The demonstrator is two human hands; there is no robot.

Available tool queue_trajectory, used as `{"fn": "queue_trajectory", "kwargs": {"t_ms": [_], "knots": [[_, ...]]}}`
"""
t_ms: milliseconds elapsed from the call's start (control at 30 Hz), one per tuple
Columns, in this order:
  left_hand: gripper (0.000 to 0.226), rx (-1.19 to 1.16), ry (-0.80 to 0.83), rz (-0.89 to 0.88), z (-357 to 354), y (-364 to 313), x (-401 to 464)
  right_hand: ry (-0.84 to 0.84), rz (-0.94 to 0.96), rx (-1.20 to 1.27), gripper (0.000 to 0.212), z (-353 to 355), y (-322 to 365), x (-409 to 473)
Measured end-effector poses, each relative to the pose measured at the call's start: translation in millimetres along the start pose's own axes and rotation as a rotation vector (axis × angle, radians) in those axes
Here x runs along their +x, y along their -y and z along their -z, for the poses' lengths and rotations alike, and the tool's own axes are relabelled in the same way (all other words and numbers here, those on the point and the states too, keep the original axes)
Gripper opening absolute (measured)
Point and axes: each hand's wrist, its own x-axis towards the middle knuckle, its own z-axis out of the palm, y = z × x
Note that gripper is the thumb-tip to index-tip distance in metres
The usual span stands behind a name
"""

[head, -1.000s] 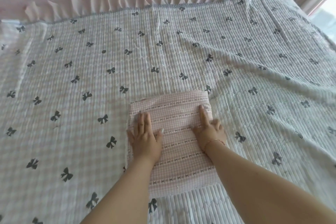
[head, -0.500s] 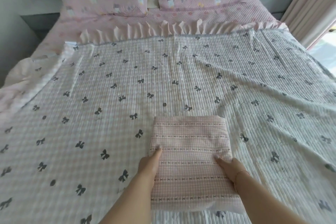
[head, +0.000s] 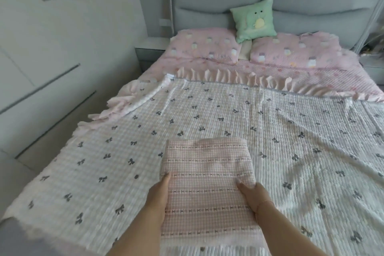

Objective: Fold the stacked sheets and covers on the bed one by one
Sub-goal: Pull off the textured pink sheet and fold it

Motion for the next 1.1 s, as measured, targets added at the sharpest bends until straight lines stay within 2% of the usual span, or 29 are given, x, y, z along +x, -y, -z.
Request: {"fn": "queue_trajectory", "kwargs": {"t_ms": [300, 367, 467, 567, 700, 767, 933, 1000, 1100], "knots": [[0.068, -0.349, -0.294, -0.069, 142, 53, -86, 0.295, 0.192, -0.179, 0.082, -112, 38, -68], [0.068, -0.428, -0.362, -0.070, 179, 68, -106, 0.355, 0.225, -0.212, 0.071, -146, 44, -92], [0.055, -0.532, -0.439, -0.082, 234, 91, -129, 0.442, 0.278, -0.274, 0.065, -199, 51, -127], [0.048, -0.619, -0.497, -0.082, 288, 115, -152, 0.537, 0.320, -0.326, 0.064, -259, 59, -163], [0.059, -0.710, -0.643, -0.101, 389, 146, -180, 0.686, 0.350, -0.384, 0.066, -366, 64, -227], [0.057, -0.734, -0.705, -0.092, 445, 157, -187, 0.742, 0.356, -0.377, 0.068, -420, 64, -256], [0.039, -0.756, -0.784, -0.094, 557, 177, -201, 0.843, 0.343, -0.420, 0.069, -527, 66, -325], [0.038, -0.765, -0.812, -0.099, 595, 179, -199, 0.867, 0.337, -0.433, 0.073, -568, 72, -340], [0.043, -0.812, -0.817, -0.063, 646, 184, -182, 0.901, 0.357, -0.461, 0.068, -623, 86, -356]]}}
